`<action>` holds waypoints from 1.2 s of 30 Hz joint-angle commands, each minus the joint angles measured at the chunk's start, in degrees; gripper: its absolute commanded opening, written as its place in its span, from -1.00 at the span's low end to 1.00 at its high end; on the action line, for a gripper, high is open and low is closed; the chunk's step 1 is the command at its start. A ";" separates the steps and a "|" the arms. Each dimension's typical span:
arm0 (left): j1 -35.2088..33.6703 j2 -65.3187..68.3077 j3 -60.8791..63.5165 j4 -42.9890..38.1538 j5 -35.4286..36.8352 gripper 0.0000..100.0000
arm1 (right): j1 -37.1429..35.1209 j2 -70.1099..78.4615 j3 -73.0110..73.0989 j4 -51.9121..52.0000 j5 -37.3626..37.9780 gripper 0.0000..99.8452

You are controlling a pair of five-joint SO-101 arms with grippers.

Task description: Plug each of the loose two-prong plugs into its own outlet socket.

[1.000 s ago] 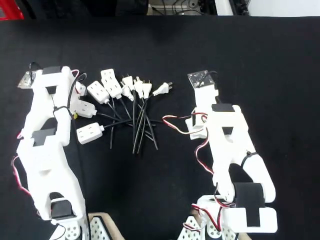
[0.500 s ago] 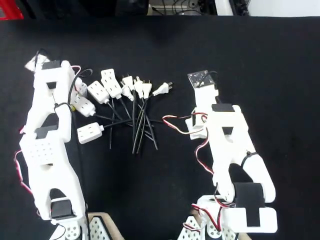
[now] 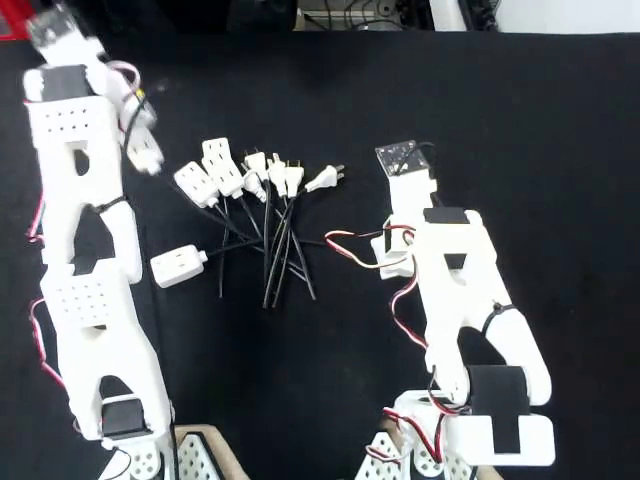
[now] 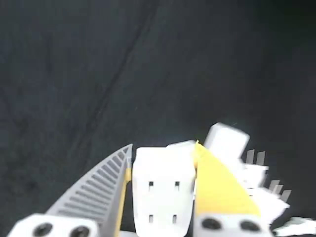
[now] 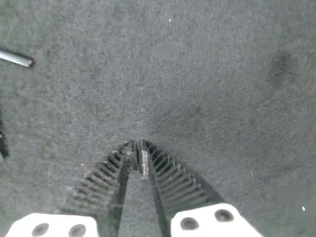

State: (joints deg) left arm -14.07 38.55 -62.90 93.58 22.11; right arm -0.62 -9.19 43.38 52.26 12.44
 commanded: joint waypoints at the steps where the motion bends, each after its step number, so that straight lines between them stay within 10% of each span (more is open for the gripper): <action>1: -1.01 -1.23 -21.85 6.86 -3.78 -0.94 | 0.53 -0.40 -2.51 0.53 0.18 -0.97; 9: -0.84 -5.36 -26.24 7.30 -14.15 -0.94 | 0.53 -0.40 -2.51 0.53 0.18 -0.97; 26: 17.27 -21.27 24.31 7.21 -42.90 -0.94 | 0.26 -0.40 -2.51 0.53 0.00 -0.97; 36: 31.96 -21.10 44.44 5.63 -44.31 -0.94 | 1.93 -0.40 -2.68 0.18 0.00 -0.97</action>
State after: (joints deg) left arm 12.84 20.44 -24.22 100.00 -21.76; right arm -0.62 -9.19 43.38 52.26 12.44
